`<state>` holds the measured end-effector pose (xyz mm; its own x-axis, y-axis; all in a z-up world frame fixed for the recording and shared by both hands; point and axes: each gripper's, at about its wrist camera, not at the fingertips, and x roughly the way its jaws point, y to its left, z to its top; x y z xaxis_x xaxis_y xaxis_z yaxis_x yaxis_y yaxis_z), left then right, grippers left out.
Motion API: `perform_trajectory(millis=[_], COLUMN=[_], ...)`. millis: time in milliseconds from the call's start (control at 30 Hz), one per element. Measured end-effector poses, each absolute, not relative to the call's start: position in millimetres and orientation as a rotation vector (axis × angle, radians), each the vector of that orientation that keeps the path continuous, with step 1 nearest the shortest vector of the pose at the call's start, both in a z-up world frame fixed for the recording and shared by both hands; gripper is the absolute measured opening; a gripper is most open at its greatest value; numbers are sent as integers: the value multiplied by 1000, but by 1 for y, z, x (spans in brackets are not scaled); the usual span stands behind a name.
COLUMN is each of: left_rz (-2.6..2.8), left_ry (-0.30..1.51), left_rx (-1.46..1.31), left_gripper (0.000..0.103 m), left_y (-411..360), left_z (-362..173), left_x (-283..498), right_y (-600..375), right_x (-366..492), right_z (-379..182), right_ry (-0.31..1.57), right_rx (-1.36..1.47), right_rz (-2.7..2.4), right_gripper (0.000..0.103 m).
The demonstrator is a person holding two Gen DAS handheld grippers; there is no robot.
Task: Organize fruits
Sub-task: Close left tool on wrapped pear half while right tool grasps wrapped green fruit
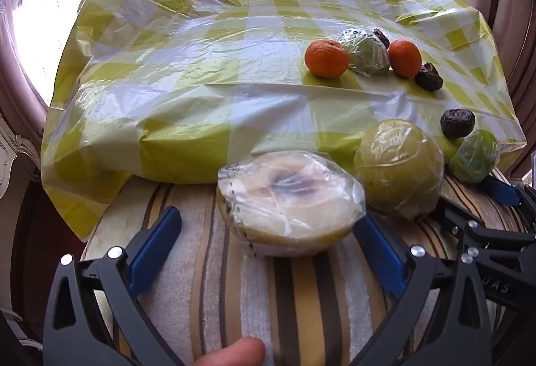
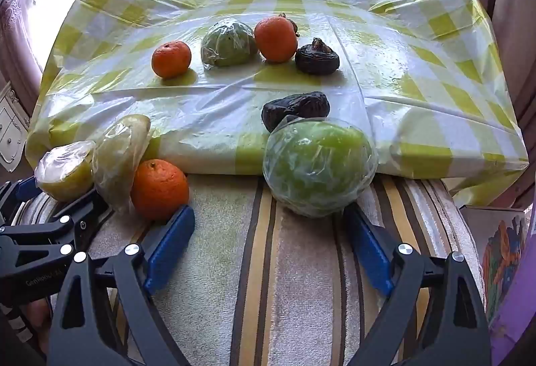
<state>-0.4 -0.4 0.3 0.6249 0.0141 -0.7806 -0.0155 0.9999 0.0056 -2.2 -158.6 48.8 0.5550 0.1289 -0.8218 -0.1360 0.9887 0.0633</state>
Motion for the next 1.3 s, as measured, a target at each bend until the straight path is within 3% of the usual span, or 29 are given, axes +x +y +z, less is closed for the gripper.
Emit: perform_trajectory(millis=[1300], left_rz=[13], left_ry=[913], left_rx=[-10], left_gripper=[102], left_y=[5], left_z=[2], left_x=[1], right_y=[-158], right_x=[-2], right_z=[49], right_ry=[975], right_rx=[-21], right_rz=[151], right_gripper=[88])
